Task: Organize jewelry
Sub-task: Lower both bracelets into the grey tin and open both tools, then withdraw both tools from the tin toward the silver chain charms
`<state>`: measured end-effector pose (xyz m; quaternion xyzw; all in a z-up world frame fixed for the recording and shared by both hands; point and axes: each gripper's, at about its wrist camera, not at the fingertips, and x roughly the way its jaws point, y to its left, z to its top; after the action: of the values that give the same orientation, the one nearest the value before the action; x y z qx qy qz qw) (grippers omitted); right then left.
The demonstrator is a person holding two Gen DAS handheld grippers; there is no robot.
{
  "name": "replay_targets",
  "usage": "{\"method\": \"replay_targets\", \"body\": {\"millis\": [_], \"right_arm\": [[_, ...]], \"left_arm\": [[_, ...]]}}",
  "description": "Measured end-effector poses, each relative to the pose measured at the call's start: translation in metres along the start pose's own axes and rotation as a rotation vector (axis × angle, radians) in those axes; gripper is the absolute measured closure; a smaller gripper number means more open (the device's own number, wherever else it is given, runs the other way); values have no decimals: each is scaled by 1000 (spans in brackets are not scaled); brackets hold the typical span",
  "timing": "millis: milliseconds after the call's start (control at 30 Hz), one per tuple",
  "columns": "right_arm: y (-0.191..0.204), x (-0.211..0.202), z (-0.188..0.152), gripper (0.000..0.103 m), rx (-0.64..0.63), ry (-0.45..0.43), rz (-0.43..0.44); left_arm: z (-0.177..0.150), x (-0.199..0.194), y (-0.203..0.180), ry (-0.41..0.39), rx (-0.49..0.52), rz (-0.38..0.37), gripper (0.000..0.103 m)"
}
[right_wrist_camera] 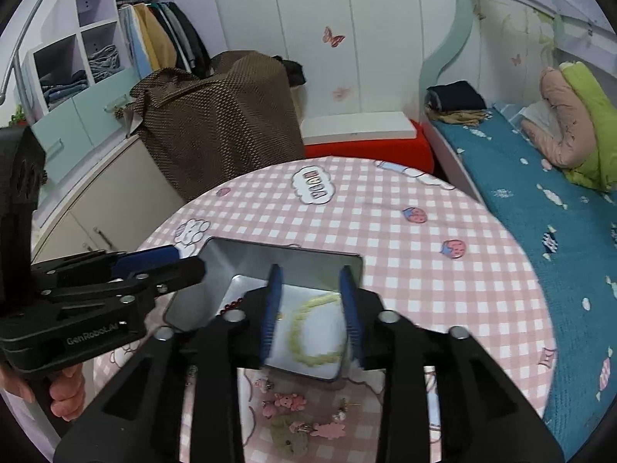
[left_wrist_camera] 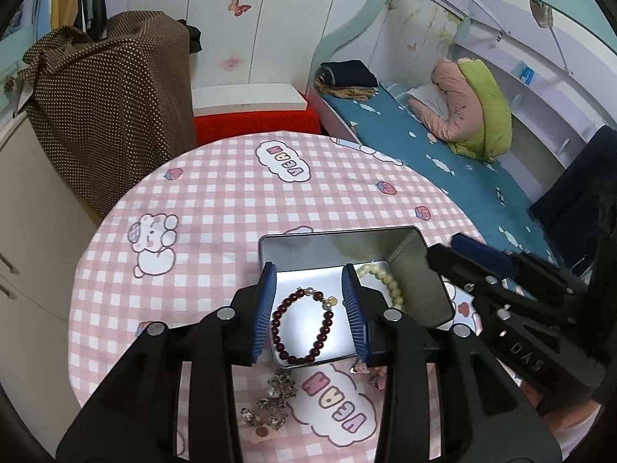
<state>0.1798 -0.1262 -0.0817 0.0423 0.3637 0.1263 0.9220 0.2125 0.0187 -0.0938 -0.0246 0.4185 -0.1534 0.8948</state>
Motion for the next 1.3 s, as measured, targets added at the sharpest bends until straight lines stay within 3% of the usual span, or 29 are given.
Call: {"method": "replay_targets", "body": {"millis": [100,467,600,733,867,933,1000,1300], "right_arm": [[-2,-7,0,51,7,-16,-21],[3,-18,-6,49,-2,-21,-17],[4,-26,-8,42,-3,-34,-30],[5,-34,-13,36,-9,-44,-32],[4,-41,-17,29,0,-56,-39],[4,-45,-20,26,-1,-59,-45],[4,-48,-23,16,5,-65,-60],[3,-56,-37,8,17,-53,-104]], "left_arm": [[-1,-6,1,-7,-1,4,60],[-9,-18,0,-16,4,16,54],[-14,-24,1,-18,1,23,50],[-19,-30,4,-20,-4,33,39],[-26,-36,9,-17,-15,46,36],[-30,-40,11,-18,-20,54,29],[-34,-43,14,-19,-23,60,26],[-52,-54,23,-14,-34,90,16]]}}
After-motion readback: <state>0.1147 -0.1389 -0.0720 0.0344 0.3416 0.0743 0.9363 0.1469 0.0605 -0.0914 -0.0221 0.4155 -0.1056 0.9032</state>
